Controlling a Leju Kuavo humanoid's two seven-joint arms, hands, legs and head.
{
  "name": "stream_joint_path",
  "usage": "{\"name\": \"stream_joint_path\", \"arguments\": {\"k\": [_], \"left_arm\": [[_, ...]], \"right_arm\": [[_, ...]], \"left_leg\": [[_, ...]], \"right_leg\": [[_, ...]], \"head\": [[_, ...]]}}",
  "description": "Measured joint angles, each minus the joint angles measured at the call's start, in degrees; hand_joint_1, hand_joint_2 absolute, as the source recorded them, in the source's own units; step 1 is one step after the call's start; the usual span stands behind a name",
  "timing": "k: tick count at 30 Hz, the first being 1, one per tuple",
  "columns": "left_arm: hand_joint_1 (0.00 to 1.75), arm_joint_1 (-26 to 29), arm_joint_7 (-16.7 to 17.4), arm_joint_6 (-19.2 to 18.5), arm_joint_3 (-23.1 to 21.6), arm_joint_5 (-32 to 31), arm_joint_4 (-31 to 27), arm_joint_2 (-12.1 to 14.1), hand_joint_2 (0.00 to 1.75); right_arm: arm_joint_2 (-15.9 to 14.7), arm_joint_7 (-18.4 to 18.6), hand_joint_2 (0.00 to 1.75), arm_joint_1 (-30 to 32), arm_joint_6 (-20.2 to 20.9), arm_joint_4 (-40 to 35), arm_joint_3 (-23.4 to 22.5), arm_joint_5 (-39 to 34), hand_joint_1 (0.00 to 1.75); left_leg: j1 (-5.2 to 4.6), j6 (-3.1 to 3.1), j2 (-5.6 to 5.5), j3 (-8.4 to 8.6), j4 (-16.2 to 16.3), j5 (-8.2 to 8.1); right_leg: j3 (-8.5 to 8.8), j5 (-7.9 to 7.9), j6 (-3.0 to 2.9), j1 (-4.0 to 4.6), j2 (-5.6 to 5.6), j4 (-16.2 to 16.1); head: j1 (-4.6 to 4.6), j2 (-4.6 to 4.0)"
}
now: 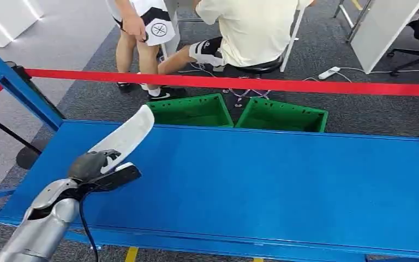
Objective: Take the parts from the cabinet and place them on the table.
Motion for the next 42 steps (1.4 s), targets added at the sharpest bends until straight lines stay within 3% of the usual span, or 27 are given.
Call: {"name": "stream_joint_path", "arguments": {"k": [8,15,20,21,26,28,29,30,32,33,34,35,37,38,39,40,42], "left_arm": [[1.75,3.72,-3.85,3.9,1.18,-0.94,-4.24,-1.62,1.75],[1.75,5.46,-4.46,4.81,1.79,-0.94,-6.89,-2.82,1.75],[1.75,7.24,-7.63,8.72,2.38,-0.57,-9.68,-4.04,1.75],[1.75,7.92,-8.29,9.41,2.41,-0.09,-10.65,-4.27,1.75],[1.75,11.85,-10.19,12.03,1.6,0.7,-16.9,-5.8,1.75],[1.75,12.99,-10.58,12.84,0.72,0.35,-19.11,-6.1,1.75],[1.75,13.44,-10.76,13.29,0.27,0.24,-20.11,-6.38,1.75],[1.75,13.86,-10.89,13.76,-0.18,0.17,-20.81,-6.43,1.75],[1.75,14.82,-11.09,14.56,-0.77,-0.27,-22.08,-6.47,1.75],[1.75,15.32,-11.28,14.85,-1.16,-0.44,-22.49,-6.54,1.75],[1.75,15.86,-11.41,15.37,-1.71,-0.9,-22.95,-6.56,1.75],[1.75,16.43,-11.54,15.87,-2.14,-1.14,-23.43,-6.58,1.75],[1.75,17.36,-11.57,16.97,-2.71,-1.47,-24.33,-6.63,1.75],[1.75,17.68,-11.57,17.47,-2.99,-1.47,-24.79,-6.63,1.75],[1.75,18.06,-11.57,17.67,-3.12,-1.51,-25.29,-6.63,1.75],[1.75,18.28,-11.59,17.86,-3.3,-1.64,-25.71,-6.63,1.75],[1.75,18.61,-11.63,18.3,-3.61,-1.64,-26.17,-6.63,1.75]], "right_arm": [[0.0,-0.55,1.75,0.02,-0.33,0.0,-0.5,0.46,0.0],[0.0,-0.61,1.75,0.02,-0.52,0.02,-0.85,0.53,0.0],[0.02,-1.01,1.75,0.04,-0.87,0.02,-1.4,0.57,0.0],[0.07,-1.16,1.75,0.07,-0.94,0.02,-1.42,0.57,0.0],[0.24,-4.13,1.75,0.29,-0.09,0.04,-2.34,-0.48,0.0],[0.24,-5.7,1.75,0.38,0.72,0.04,-3.0,-1.11,0.0],[0.24,-6.66,1.75,0.45,0.85,0.04,-3.28,-1.33,0.0],[0.24,-7.35,1.75,0.5,0.83,0.04,-3.43,-1.46,0.0],[0.24,-8.59,1.75,0.5,0.65,0.04,-4.0,-1.64,0.0],[0.24,-9.07,1.75,0.52,0.24,0.04,-4.26,-1.64,0.0],[0.24,-9.95,1.75,0.6,-0.4,0.04,-4.39,-1.51,0.0],[0.24,-10.86,1.75,0.65,-1.39,0.02,-4.5,-1.38,0.0],[0.24,-12.4,1.75,0.58,-3.46,-0.04,-4.66,-0.72,0.0],[0.24,-12.7,1.75,0.43,-3.65,-0.04,-4.66,-0.57,0.0],[0.66,-12.77,1.75,0.16,-3.54,0.04,-4.66,-0.48,0.0],[0.48,-12.79,1.75,0.14,-3.39,0.02,-4.68,-0.5,0.0],[0.44,-12.79,1.75,-0.07,-2.17,0.02,-4.79,-1.05,0.0]], "left_leg": [[0.0,0.01,0.01,-0.03,0.0,-0.04],[0.0,0.02,0.01,-0.05,0.0,-0.05],[0.0,0.03,0.01,-0.07,0.01,-0.06],[-0.12,0.45,0.01,-0.12,0.27,-0.36],[-0.57,1.12,0.03,-0.11,0.43,-0.75],[-0.33,1.76,0.08,0.28,-0.58,0.2],[0.09,1.79,0.38,0.69,-1.24,0.59],[0.27,1.95,0.4,0.77,-1.41,0.67],[0.39,1.94,0.55,0.7,-1.39,0.67],[0.45,1.91,0.62,0.64,-1.37,0.7],[0.56,1.77,0.63,0.6,-1.36,0.79],[0.77,1.59,0.63,0.55,-1.35,0.86],[1.51,0.81,0.58,0.38,-1.18,1.02],[1.71,0.17,0.51,0.27,-0.86,1.05],[1.48,-0.44,0.34,0.07,-0.8,1.26],[1.39,-0.86,0.27,0.06,-0.75,1.37],[1.49,-1.63,0.15,-0.05,-0.83,1.95]], "right_leg": [[-0.08,0.0,0.0,0.0,0.04,0.0],[-0.09,-0.01,0.0,0.0,0.03,-0.02],[-0.08,-0.01,0.0,-0.01,0.04,-0.03],[-0.04,0.04,0.18,-0.23,0.03,-0.22],[0.16,-0.14,0.76,-0.64,0.06,-0.38],[0.6,0.4,1.43,-0.43,0.06,-0.95],[0.16,-0.59,1.55,-0.52,-0.01,-0.47],[-0.6,-2.71,1.85,-0.47,-0.07,1.8],[-4.12,-7.44,2.45,-0.87,-0.11,10.76],[-5.7,-8.94,2.8,-1.02,-0.13,14.71],[-6.27,-8.92,3.1,-1.21,-0.14,16.35],[-5.33,-7.51,3.4,-1.41,-0.16,14.96],[0.21,-2.74,4.19,-1.97,-0.31,5.14],[3.32,-1.65,4.81,-2.4,-0.41,-0.27],[4.24,-2.74,4.95,-1.82,0.26,-0.67],[3.49,-1.69,3.44,-1.81,0.75,0.0],[2.68,-2.34,1.9,-1.7,0.77,0.38]], "head": [[0.0,0.0],[0.0,0.0],[0.0,0.0],[-0.02,0.0],[-0.04,0.0],[-0.05,0.0],[0.06,0.0],[0.24,0.0],[0.46,0.0],[0.42,0.0],[0.46,0.0],[0.44,0.0],[0.39,0.0],[0.48,0.0],[0.81,0.0],[0.68,0.0],[0.55,0.0]]}}
